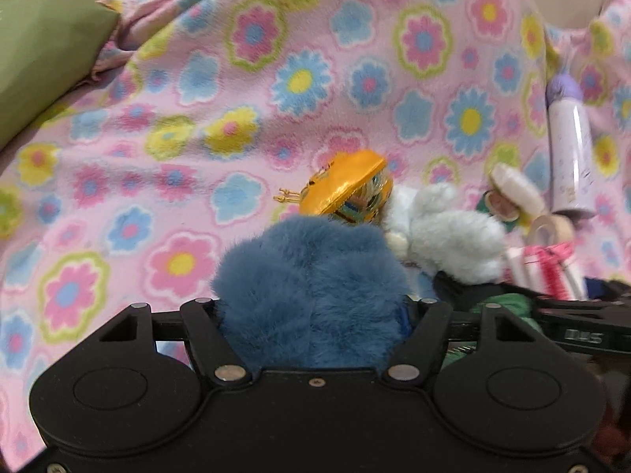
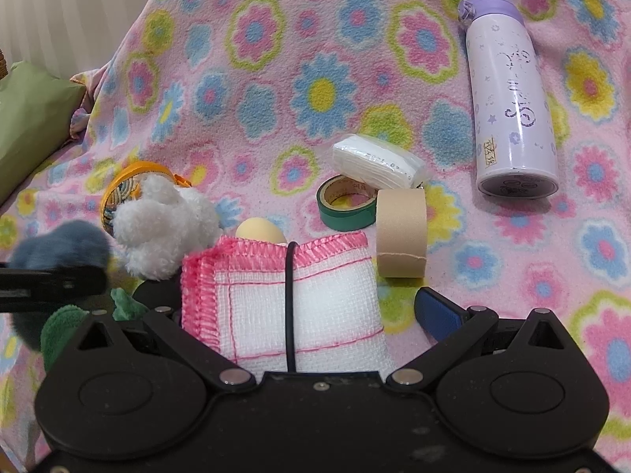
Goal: Organize soft objects
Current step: 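Close the left tool on the blue scrunchie while the right tool grasps the pink-edged towel, then carry both items to the basket and release them inside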
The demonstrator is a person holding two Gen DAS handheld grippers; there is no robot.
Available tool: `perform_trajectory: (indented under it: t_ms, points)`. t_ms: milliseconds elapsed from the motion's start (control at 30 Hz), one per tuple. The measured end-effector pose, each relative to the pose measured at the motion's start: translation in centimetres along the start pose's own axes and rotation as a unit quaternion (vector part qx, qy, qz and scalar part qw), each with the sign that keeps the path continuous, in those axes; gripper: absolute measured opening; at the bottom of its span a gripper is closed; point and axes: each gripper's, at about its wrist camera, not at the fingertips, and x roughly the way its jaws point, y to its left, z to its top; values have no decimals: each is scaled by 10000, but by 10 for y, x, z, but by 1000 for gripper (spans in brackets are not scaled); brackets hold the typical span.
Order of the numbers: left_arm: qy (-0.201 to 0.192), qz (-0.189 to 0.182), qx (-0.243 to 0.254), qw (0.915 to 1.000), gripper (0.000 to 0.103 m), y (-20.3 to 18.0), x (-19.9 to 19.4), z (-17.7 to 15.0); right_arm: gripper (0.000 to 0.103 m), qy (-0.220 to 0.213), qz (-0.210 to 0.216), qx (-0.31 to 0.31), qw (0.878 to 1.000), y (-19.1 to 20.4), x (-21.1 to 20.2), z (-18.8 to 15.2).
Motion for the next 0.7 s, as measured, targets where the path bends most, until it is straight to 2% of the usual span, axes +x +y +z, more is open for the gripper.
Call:
perform_trajectory:
  t_ms: [133, 333, 500, 533, 700]
  points:
    - [-106, 4, -130, 9999, 65, 1, -31, -8, 101, -7, -9, 20, 10000, 0, -1, 0]
    - [-266, 66, 20, 9996, 65, -10, -72, -37, 98, 58, -79, -38, 9999, 3, -2, 0]
    - [-183, -63, -66, 9998, 65, -14, -92, -55, 84, 249, -192, -118, 9994, 6, -13, 2]
    - [-171, -91, -72, 9998, 65, -15, -95, -58, 79, 294, -189, -122, 9993, 8, -17, 3]
    - [-167, -141, -107, 9997, 65, -17, -107, -68, 79, 471, -494, -54, 9977, 10, -37, 5]
